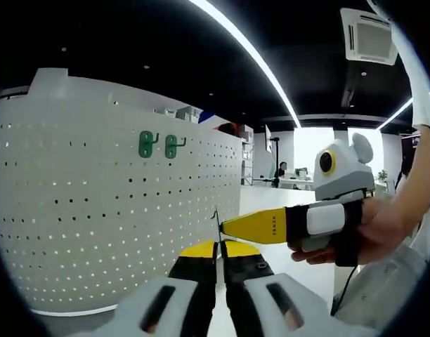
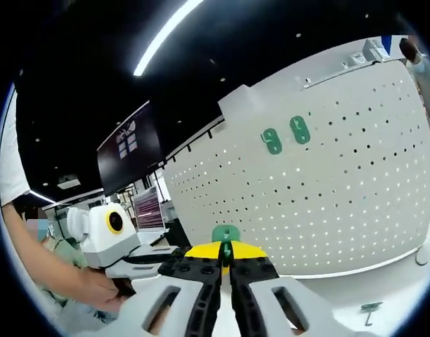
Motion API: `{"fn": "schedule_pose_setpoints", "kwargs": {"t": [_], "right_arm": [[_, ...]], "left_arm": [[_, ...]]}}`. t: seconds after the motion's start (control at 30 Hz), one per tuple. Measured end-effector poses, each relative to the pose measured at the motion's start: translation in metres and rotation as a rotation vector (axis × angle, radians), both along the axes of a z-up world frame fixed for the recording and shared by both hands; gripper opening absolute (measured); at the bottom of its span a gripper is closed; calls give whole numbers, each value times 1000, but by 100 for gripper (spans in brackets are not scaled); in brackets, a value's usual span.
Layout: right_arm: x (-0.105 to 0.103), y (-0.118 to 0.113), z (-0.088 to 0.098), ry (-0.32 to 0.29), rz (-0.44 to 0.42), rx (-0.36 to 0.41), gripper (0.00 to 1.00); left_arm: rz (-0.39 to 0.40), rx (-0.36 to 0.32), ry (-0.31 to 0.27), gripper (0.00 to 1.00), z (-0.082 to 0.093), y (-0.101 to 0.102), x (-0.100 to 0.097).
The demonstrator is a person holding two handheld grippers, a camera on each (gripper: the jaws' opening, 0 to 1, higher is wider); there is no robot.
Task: Insert the hook assembly into the mounting plate slot until the hook locks in place.
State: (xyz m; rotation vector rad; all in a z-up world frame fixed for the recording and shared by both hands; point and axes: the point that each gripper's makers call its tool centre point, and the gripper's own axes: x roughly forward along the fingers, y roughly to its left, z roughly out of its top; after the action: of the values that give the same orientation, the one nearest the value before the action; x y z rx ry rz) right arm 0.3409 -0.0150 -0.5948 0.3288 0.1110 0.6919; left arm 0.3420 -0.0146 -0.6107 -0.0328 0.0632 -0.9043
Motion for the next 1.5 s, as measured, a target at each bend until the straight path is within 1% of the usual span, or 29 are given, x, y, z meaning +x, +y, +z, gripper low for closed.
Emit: {"fn": "schedule_pose_setpoints", "kwargs": {"t": [0.13, 0.2, 0.43, 0.47, 0.5, 0.53, 0.57, 0.63, 0.67, 0.7, 0.73, 0.77, 0.87, 0.97, 1.07, 1.17, 1.4, 1.5], "right_arm": [[0, 0, 2, 9, 1, 15, 0], [0, 0, 1, 8, 2, 8, 0], [0, 1, 2, 19, 7, 33, 0], [0, 1, 3, 16, 7, 39, 0], [0, 1, 2, 16, 6, 33, 0], [-1, 1, 3, 15, 10, 34, 0], [-1, 2, 3, 14, 13, 37, 0], [-1, 2, 4, 16, 15, 40, 0], [-1, 2, 4, 18, 17, 45, 0], [-2, 3, 4, 19, 18, 46, 0], [-2, 3, 4, 18, 21, 46, 0], [-2, 4, 4, 19, 25, 47, 0], [-3, 6, 4, 16, 34, 42, 0], [-5, 8, 3, 17, 42, 43, 0], [-5, 9, 3, 20, 47, 46, 0], [-6, 10, 3, 20, 51, 49, 0], [-6, 9, 4, 14, 53, 41, 0], [-6, 5, 7, -6, 51, 3, 0]], "left_arm": [[6, -15, 1, 2, 1, 1, 1], [5, -8, 1, 2, 0, 1, 1], [6, -5, -11, 5, 0, 1, 2], [6, 11, -15, 8, -2, 1, 2], [7, 16, -15, 13, -3, 0, 1], [7, 13, -7, 21, -4, 0, 1], [14, 13, 8, 26, -7, 1, 3], [13, 19, 8, 29, -10, 2, 3], [9, 19, 18, 32, -12, 2, 2], [13, 35, 32, 37, -16, 2, 3], [18, 41, 41, 46, -19, 1, 4], [20, 42, 46, 51, -20, 1, 4], [23, 34, 59, 62, -23, 1, 4], [9, 54, 62, 71, -27, -2, 2], [0, 56, 61, 78, -27, -4, 1], [-2, 58, 66, 79, -29, -5, 1], [-8, 61, 68, 78, -30, -6, 0], [-14, 78, 70, 77, -32, -4, -2]]}}
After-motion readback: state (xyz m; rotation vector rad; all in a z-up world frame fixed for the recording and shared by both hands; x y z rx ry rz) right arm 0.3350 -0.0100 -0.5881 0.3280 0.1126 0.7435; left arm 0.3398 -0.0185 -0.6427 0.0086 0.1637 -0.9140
